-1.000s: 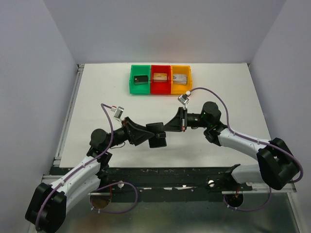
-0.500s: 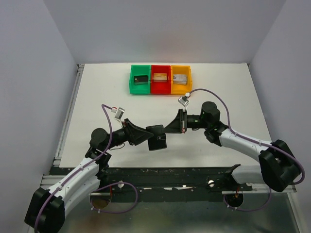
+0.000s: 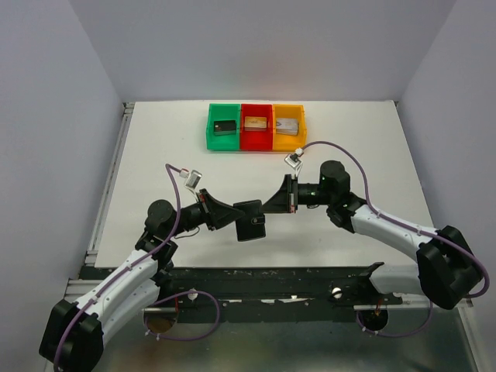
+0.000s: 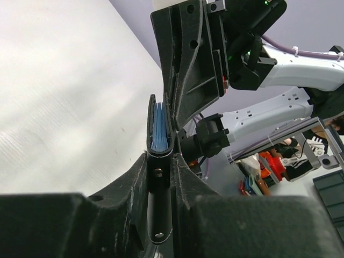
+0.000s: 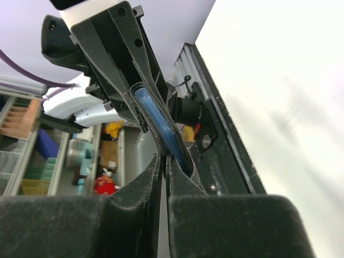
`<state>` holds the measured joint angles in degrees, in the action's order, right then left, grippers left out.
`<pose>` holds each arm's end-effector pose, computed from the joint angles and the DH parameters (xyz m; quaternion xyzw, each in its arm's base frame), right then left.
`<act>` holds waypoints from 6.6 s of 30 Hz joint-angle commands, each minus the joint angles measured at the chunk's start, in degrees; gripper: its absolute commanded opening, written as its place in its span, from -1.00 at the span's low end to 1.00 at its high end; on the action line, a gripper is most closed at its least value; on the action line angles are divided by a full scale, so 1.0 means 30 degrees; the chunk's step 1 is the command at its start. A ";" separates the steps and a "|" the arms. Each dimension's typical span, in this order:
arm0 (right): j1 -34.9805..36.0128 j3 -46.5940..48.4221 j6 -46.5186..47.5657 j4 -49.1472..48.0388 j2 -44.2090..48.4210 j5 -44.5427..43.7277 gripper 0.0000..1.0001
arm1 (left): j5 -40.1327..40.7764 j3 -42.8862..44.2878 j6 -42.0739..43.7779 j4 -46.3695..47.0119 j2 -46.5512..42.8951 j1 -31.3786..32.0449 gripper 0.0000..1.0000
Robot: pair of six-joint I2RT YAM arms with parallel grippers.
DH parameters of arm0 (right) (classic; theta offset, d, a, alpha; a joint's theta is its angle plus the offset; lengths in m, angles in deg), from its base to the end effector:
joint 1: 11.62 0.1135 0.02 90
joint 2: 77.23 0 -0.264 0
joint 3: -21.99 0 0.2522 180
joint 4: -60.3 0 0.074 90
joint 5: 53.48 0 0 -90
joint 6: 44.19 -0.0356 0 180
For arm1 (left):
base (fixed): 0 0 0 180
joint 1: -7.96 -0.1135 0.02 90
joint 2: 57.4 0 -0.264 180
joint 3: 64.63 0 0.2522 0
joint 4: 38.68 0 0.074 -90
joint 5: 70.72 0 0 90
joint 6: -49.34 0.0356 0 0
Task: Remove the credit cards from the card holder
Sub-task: Open the card holder at the center of the board.
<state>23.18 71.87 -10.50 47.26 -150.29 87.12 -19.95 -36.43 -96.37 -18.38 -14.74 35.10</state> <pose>0.2060 0.1767 0.2498 -0.1401 0.7323 0.6438 0.1724 0.1420 -0.0981 0.2398 0.0857 0.6732 -0.6313 0.3754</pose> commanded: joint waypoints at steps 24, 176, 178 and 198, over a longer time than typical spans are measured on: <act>0.8051 1.1100 0.9075 2.2114 0.1182 -2.2749 0.43 | 1.1752 0.9422 0.1462 -1.7239 0.1015 0.4106 -1.00; 1.0752 0.8176 1.0247 1.8161 0.4781 -2.0763 -0.30 | 0.5489 0.5412 0.5824 -0.9071 -0.3994 0.6221 -1.00; 1.0577 0.7826 1.0042 1.8603 0.5160 -2.1146 -0.32 | 0.4670 0.5500 0.5707 -0.8720 -0.3877 0.5637 -1.00; 0.9287 0.6182 1.0041 1.9511 0.8385 -2.1147 -0.34 | -0.4938 0.4388 -0.1844 0.5449 -0.0042 0.2148 -1.00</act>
<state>52.25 90.64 19.49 102.86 -126.92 25.18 -25.02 -22.62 -91.86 -21.70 -18.42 43.12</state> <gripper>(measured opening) 0.331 0.056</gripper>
